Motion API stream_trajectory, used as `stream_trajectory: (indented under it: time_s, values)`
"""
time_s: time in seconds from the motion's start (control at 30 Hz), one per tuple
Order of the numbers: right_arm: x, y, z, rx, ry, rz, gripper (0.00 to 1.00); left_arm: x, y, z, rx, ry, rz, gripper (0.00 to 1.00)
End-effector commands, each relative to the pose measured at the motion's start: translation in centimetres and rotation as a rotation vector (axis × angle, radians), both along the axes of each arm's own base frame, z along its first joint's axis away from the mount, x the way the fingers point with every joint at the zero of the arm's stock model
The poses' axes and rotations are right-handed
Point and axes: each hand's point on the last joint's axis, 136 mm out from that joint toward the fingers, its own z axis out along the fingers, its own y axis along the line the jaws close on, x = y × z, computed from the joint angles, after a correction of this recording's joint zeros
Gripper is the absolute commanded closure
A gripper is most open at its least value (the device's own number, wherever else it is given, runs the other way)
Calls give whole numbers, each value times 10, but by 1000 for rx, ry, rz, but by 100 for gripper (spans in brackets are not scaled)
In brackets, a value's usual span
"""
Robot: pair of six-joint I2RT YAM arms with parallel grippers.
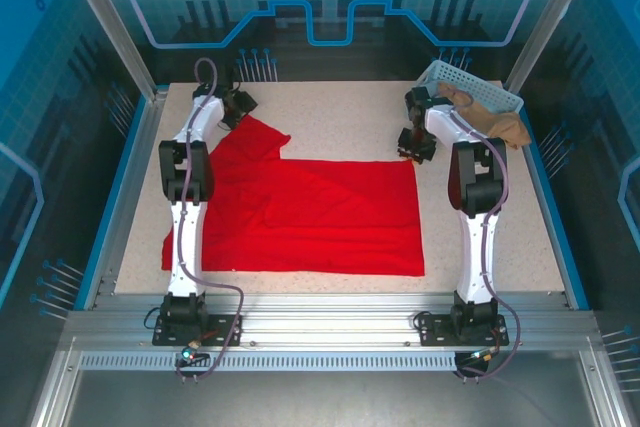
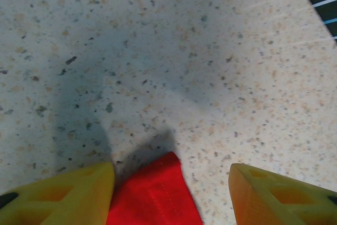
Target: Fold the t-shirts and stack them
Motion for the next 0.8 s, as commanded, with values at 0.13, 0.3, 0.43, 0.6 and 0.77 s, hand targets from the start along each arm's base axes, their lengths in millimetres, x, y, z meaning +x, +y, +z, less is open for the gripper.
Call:
stream_trajectory:
  time_s: [0.13,0.3,0.43,0.6,0.77]
  values:
    - [-4,6,-5,49,31,9,91,-10,13,-16,61,74,19,41]
    - [-2,10,-3,56,22,19,94,-26,-2,-34,52,191,-21,44]
    - [-1,11,-1,63,17,15,95,-59,-11,-51,74,339,-45,47]
    - [-2,13,-1,78,14,12,95,-82,-16,-54,45,437,-20,52]
    - [-4,16,-2,92,11,14,95,-88,-23,-57,-5,465,-7,73]
